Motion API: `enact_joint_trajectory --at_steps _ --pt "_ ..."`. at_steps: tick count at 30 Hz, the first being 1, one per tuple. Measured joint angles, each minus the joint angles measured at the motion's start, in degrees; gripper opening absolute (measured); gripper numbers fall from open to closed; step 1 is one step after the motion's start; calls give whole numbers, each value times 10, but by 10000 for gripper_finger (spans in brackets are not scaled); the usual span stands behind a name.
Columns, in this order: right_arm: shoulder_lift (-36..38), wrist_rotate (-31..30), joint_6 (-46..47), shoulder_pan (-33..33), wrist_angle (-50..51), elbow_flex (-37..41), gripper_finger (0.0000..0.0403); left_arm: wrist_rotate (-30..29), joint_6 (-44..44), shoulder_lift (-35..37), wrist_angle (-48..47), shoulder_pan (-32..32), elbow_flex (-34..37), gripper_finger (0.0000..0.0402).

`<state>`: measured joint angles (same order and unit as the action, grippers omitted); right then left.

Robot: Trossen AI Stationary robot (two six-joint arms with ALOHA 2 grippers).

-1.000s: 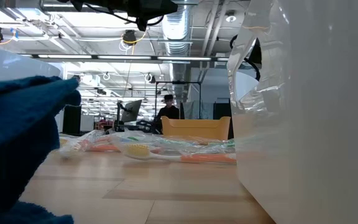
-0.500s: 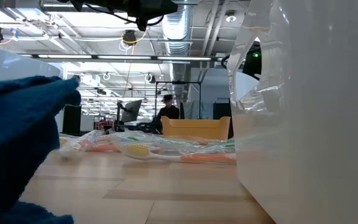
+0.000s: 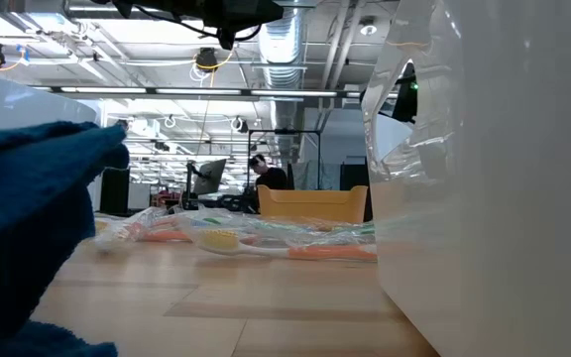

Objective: Pick & Place Toothbrushes
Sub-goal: Put the purple toothbrush into the yellow bin

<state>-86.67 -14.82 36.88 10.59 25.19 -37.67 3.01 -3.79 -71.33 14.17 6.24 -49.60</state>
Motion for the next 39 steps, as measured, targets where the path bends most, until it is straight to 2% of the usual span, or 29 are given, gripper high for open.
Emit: enact_joint_trajectory --at_steps 2,4,10,15,19,22,28,34,39 --pt "0 0 -6 0 -1 0 21 0 0 0 0 0 0 3" --pt "0 -2 -14 -1 -5 0 12 0 0 0 0 0 0 3" --pt "0 -30 -15 -5 -3 0 38 0 0 0 0 0 0 3" --pt "1 -32 -15 -5 -3 -1 12 0 0 0 0 0 0 3" --pt "4 -42 -15 -5 -3 -1 24 0 0 0 0 0 0 3" --pt "14 -72 -15 -6 8 -1 34 0 0 0 0 0 0 3" --pt "62 -127 -15 -21 16 -1 10 0 0 0 0 0 0 3" --pt "132 -193 -15 -56 18 -2 28 0 0 0 0 0 0 3" --pt "178 -256 -69 -100 -18 -2 9 0 0 0 0 0 0 3"
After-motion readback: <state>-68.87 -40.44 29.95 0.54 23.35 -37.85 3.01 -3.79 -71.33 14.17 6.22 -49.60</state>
